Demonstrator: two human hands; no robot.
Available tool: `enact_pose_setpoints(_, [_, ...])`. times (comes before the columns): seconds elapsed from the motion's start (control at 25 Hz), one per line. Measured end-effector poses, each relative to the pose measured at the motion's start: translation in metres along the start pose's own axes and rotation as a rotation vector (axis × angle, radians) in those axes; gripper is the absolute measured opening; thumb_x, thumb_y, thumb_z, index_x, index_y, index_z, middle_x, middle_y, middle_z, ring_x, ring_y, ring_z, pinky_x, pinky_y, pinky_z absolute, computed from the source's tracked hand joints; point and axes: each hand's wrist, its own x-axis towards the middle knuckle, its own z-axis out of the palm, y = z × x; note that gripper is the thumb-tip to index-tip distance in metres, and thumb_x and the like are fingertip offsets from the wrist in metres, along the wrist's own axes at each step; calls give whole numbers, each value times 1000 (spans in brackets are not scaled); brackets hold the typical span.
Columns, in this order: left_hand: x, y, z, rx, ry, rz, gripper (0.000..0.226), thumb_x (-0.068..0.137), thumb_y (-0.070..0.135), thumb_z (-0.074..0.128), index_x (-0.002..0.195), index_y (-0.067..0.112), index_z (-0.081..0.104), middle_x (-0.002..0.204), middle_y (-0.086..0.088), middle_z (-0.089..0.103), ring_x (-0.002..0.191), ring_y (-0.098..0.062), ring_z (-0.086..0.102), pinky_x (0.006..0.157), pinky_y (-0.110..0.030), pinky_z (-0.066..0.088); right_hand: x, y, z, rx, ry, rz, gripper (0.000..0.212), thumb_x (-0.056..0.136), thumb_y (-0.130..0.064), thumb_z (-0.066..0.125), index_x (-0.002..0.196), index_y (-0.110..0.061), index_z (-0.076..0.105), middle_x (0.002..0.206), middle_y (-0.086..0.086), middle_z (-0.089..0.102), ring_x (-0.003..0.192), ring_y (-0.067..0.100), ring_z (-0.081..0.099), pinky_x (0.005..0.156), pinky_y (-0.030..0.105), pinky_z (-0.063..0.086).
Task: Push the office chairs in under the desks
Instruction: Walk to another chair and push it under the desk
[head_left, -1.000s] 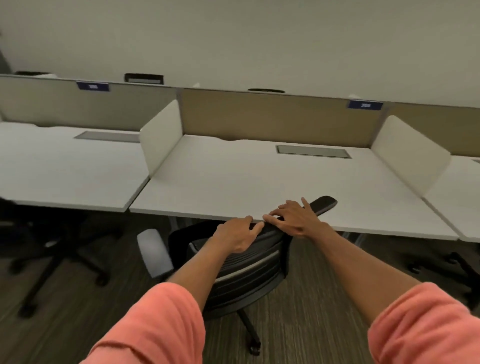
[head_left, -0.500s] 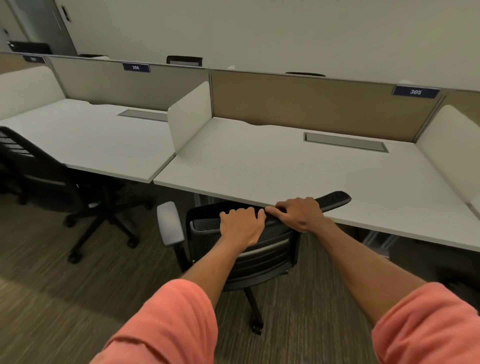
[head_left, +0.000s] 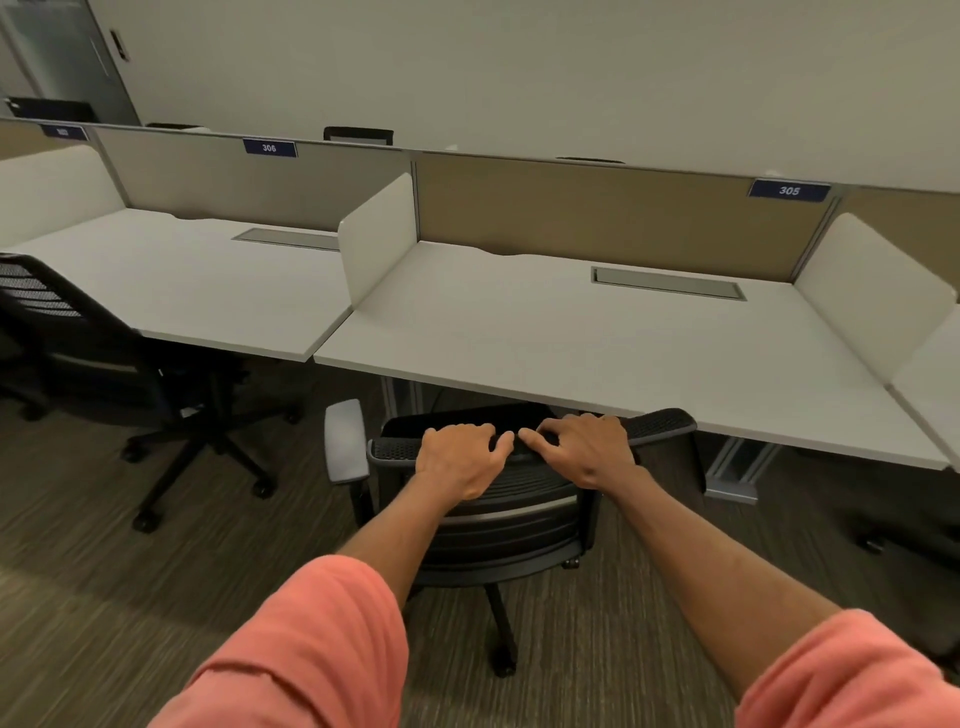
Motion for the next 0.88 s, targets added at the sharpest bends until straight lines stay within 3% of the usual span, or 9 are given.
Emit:
enact_pose_setpoints(0.2, [-47,-1,-2,-21,13,72,53,100,55,24,103,20,64,81,3,60,77,-17,59,72,-38,35,-44,-22,1,-35,39,58,87,83,-79,2,110,-32,70,82,-3,68,81,16,61,80,39,36])
enact_pose_setpoints(0.36, [-74,3,-7,-6,24,117,53,100,54,25,106,19,64,80,4,58,73,-15,54,69,-37,35,-74,-33,-3,-25,63,109,89,82,-80,1,108,-31,71,71,-6,63,72,13,57,77,37,36])
enact_pose_setpoints(0.68, [-130,8,-20,23,27,159,55,97,59,27,80,18,60,66,2,57,61,-15,55,67,-36,42,-146,-71,-11,-16,125,239,84,84,-80,5,99,-32,73,55,-13,45,66,12,51,72,36,32])
enact_pose_setpoints(0.88, [-151,5,-26,38,-33,213,60,96,63,25,86,19,63,67,2,58,65,-17,57,73,-38,46,-179,-93,-15,-29,162,309,81,84,-79,7,95,-32,72,58,-10,51,64,12,50,71,36,32])
